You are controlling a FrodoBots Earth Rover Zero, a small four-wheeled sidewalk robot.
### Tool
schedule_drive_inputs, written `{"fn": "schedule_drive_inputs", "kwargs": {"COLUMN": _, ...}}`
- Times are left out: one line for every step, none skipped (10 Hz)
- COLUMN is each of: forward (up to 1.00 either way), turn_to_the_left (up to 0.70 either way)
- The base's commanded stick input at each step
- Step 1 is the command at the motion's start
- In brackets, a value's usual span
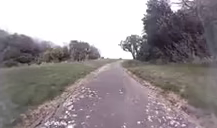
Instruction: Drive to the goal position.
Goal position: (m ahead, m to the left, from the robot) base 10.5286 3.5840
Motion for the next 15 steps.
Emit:
{"fn": "schedule_drive_inputs", "kwargs": {"forward": 0.85, "turn_to_the_left": 0.0}}
{"fn": "schedule_drive_inputs", "kwargs": {"forward": 0.85, "turn_to_the_left": 0.0}}
{"fn": "schedule_drive_inputs", "kwargs": {"forward": 0.85, "turn_to_the_left": 0.0}}
{"fn": "schedule_drive_inputs", "kwargs": {"forward": 0.85, "turn_to_the_left": 0.0}}
{"fn": "schedule_drive_inputs", "kwargs": {"forward": 0.85, "turn_to_the_left": 0.0}}
{"fn": "schedule_drive_inputs", "kwargs": {"forward": 0.85, "turn_to_the_left": 0.0}}
{"fn": "schedule_drive_inputs", "kwargs": {"forward": 0.85, "turn_to_the_left": 0.0}}
{"fn": "schedule_drive_inputs", "kwargs": {"forward": 0.85, "turn_to_the_left": 0.0}}
{"fn": "schedule_drive_inputs", "kwargs": {"forward": 0.85, "turn_to_the_left": 0.0}}
{"fn": "schedule_drive_inputs", "kwargs": {"forward": 0.85, "turn_to_the_left": 0.0}}
{"fn": "schedule_drive_inputs", "kwargs": {"forward": 0.85, "turn_to_the_left": 0.0}}
{"fn": "schedule_drive_inputs", "kwargs": {"forward": 0.85, "turn_to_the_left": 0.0}}
{"fn": "schedule_drive_inputs", "kwargs": {"forward": 0.85, "turn_to_the_left": 0.0}}
{"fn": "schedule_drive_inputs", "kwargs": {"forward": 0.85, "turn_to_the_left": 0.0}}
{"fn": "schedule_drive_inputs", "kwargs": {"forward": 0.85, "turn_to_the_left": 0.0}}
